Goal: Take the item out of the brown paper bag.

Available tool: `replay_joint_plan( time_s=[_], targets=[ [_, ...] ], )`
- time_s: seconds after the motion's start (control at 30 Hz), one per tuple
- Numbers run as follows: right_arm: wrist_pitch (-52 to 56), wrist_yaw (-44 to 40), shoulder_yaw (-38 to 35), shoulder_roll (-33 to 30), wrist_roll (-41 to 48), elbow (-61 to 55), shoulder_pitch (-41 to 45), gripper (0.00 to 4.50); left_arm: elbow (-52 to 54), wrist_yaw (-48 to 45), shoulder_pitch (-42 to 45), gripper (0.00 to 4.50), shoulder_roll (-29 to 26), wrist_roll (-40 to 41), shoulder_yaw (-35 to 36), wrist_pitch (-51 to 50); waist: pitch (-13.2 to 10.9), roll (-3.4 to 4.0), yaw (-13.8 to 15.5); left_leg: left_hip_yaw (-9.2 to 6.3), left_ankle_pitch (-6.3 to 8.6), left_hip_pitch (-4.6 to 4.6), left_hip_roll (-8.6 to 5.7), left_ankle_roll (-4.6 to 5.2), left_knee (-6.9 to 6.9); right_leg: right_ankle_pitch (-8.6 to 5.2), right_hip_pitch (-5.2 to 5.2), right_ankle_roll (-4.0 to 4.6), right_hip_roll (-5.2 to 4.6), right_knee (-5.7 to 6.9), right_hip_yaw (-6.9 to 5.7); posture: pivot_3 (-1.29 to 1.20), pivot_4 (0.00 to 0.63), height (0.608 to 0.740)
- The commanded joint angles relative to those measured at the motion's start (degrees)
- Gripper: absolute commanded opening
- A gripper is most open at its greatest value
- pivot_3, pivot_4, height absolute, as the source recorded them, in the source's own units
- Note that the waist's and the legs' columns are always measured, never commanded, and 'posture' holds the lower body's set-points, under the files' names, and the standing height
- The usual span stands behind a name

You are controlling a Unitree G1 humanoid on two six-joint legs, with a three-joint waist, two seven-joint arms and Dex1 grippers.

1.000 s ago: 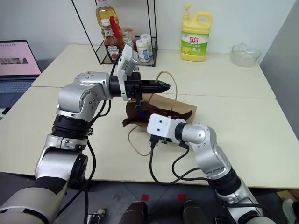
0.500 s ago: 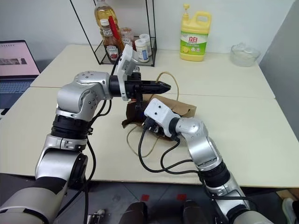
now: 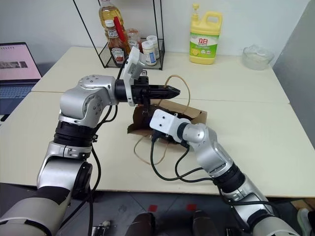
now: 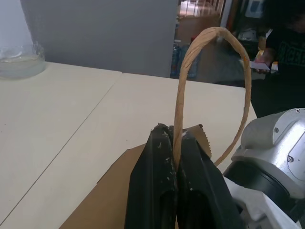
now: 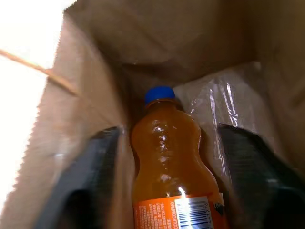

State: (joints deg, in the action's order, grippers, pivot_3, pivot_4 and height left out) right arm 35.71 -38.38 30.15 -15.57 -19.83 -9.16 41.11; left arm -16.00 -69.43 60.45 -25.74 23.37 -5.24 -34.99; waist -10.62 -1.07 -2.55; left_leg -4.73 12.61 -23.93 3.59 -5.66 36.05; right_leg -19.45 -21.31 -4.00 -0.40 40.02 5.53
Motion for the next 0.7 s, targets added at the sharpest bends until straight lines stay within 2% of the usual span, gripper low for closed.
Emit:
replay_joint_plan(
  time_s=[0.03, 0.3, 0.7],
  targets=[
    [-1.1, -1.3, 3.1, -1.2, -3.3, -0.9, 2.4, 4.31, 2.3, -0.2, 0.9, 0.0, -0.7, 1.3, 1.3, -0.1, 0.0, 0.0, 0.0, 0.0, 0.0, 0.0, 0.0, 0.0, 0.0, 0.0, 0.0, 0.0, 0.0, 0.0, 0.0, 0.0, 0.15, 0.74],
    [2.2, -1.8, 7.5, 1.1, -8.3, 1.0, 5.4, 4.31, 2.1, -0.1, 1.1, 0.0, -0.7, 1.7, 1.2, 0.0, 0.0, 0.0, -0.1, 0.0, -0.01, 0.0, 0.0, -0.02, 0.0, 0.0, -0.01, 0.0, 0.0, 0.0, -0.01, 0.0, 0.15, 0.74],
    [0.6, -2.7, 10.6, 2.6, -12.1, 15.6, 10.6, 4.31, 2.6, 0.3, 0.7, 0.0, -0.2, 2.1, 1.0, 0.1, 0.0, 0.01, -0.3, -0.01, -0.05, -0.03, 0.0, -0.09, -0.01, 0.0, -0.03, 0.0, 0.0, -0.01, -0.01, 0.0, 0.15, 0.74]
  ],
)
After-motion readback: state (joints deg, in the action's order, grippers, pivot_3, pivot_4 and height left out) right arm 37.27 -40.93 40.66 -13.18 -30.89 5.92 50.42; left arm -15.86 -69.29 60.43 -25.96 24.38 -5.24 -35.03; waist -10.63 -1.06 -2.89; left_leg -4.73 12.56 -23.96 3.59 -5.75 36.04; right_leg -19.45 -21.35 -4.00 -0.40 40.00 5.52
